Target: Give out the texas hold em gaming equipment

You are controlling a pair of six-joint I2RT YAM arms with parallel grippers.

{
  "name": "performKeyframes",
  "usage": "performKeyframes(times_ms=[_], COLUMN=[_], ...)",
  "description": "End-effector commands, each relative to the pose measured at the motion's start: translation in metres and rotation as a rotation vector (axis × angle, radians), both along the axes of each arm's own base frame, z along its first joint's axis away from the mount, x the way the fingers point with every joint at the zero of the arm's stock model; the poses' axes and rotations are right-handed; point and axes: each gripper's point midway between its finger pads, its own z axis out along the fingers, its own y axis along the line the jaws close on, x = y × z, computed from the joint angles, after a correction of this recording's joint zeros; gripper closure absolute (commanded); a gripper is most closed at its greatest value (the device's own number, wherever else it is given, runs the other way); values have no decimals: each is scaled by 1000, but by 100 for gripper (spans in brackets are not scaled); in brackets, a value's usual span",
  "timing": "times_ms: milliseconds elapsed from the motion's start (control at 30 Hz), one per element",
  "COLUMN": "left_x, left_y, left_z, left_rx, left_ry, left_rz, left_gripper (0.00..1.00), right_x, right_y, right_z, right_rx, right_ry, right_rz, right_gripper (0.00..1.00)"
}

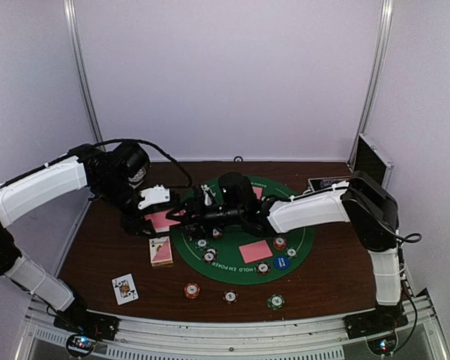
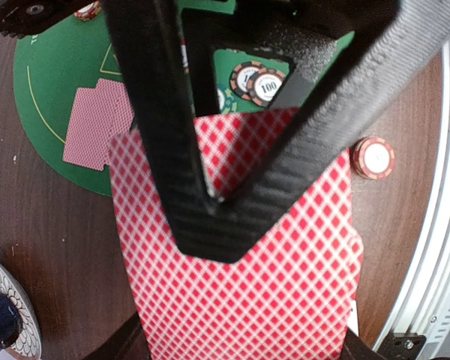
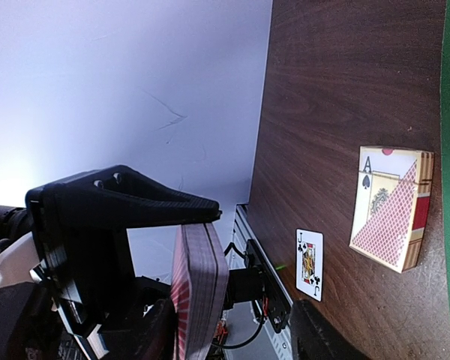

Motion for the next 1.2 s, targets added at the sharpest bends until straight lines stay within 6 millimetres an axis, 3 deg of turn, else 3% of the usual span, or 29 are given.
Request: performKeyframes(times_ms=[0,300,933,1167], left_x=[1,1,1,1], left_y=[-3,-2,-2,-2], left_z=[9,9,6,6], left_rx=[-39,-37,-32,-33], left_ry=[-34,-33,-28,-27], left_rz=[-4,-3,-2,-3], left_gripper=[77,77,77,77], right_x=[-2,-4,-2,-4], right_y=[-7,-4,-25,-25], right_z=[27,35,50,52], right_rx=[14,20,-2,9], right_ry=[-36,-30,-63,-54], right_rz=[20,43,42,54], right_gripper=[45,59,94,99])
